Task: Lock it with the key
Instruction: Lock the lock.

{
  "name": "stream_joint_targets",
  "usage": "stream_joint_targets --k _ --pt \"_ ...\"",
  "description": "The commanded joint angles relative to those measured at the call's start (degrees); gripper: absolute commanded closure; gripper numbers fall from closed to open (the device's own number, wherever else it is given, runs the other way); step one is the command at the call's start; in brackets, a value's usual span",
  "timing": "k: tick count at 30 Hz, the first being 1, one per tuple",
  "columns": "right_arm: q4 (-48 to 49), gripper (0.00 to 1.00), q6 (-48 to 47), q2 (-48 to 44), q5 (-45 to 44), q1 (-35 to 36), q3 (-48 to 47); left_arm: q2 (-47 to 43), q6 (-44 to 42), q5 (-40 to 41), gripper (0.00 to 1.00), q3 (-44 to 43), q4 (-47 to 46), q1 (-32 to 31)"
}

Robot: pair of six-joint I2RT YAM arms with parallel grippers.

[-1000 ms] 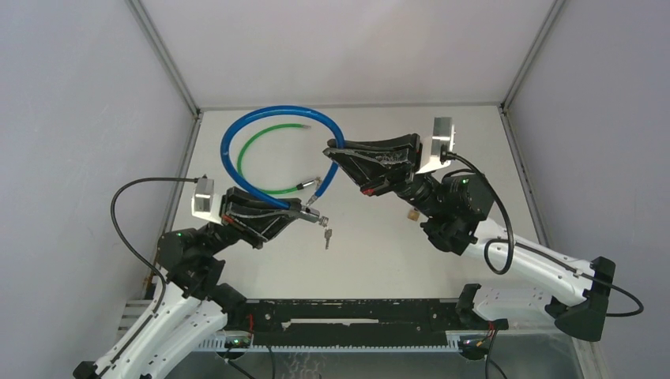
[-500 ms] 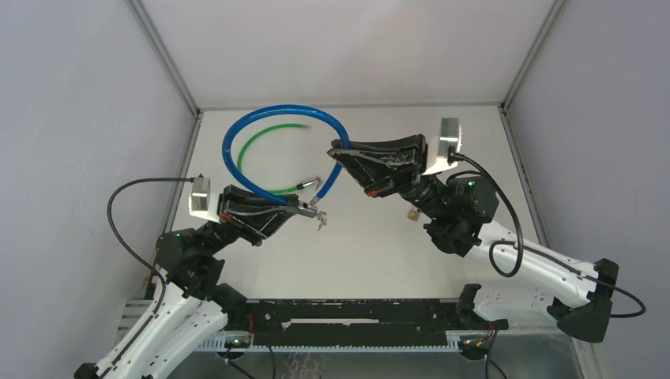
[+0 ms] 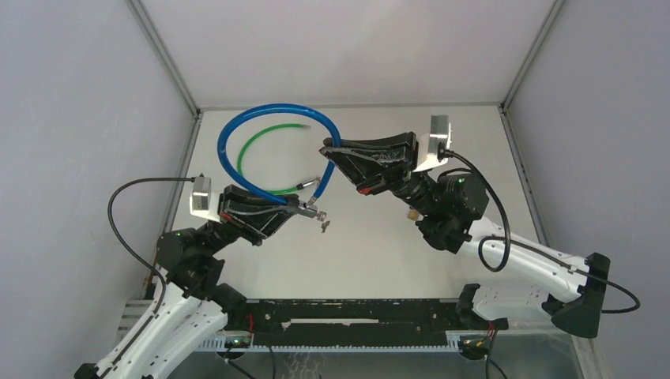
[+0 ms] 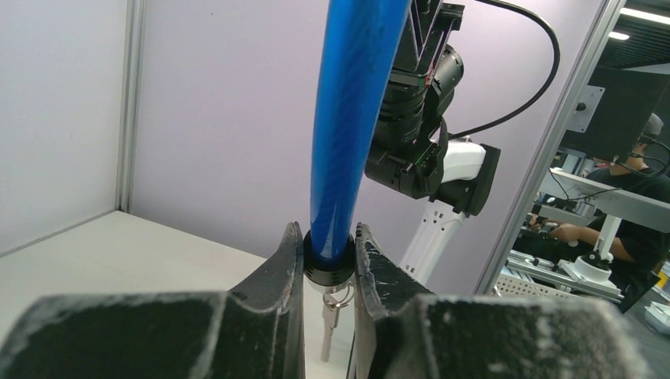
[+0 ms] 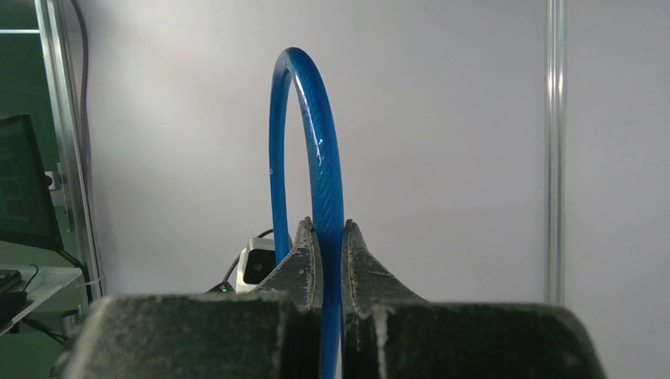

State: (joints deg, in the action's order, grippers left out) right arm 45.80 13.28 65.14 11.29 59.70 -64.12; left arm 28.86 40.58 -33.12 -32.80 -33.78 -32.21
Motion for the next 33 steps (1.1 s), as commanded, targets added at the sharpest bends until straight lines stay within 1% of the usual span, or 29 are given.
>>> stream_joint_targets --k 1,8,14,18,25,31,33 --pt "2.14 1.00 2.27 0.76 1.71 0.68 -3.08 -0.43 0.29 1.31 1.00 -0.52 -3.30 0.26" --pt "2.87 1.00 2.50 0.86 1.98 0.76 -3.20 -0.89 -0.03 1.36 1.00 0.05 -2.54 0.28" --pt "1.55 1.00 1.33 0.16 1.89 0.82 -3.84 -0.95 -0.48 1.58 1.00 0.28 -2.34 0.28" --pt "0.45 1.00 2.19 1.14 1.59 0.83 -3.73 -1.00 -0.48 1.66 1.00 -0.45 -4.00 0.28" --pt "4.96 1.00 4.39 3.70 0.88 0.93 -2.68 -0.46 4.89 2.90 1.00 -1.70 -4.21 0.23" --pt "8.46 1.00 3.80 3.39 0.44 1.03 -2.70 -1.01 3.91 4.44 1.00 0.53 -3.37 0.60" --pt "7.88 1.00 3.05 2.82 0.65 1.13 -2.85 -1.02 3.05 4.44 1.00 0.52 -3.51 0.62"
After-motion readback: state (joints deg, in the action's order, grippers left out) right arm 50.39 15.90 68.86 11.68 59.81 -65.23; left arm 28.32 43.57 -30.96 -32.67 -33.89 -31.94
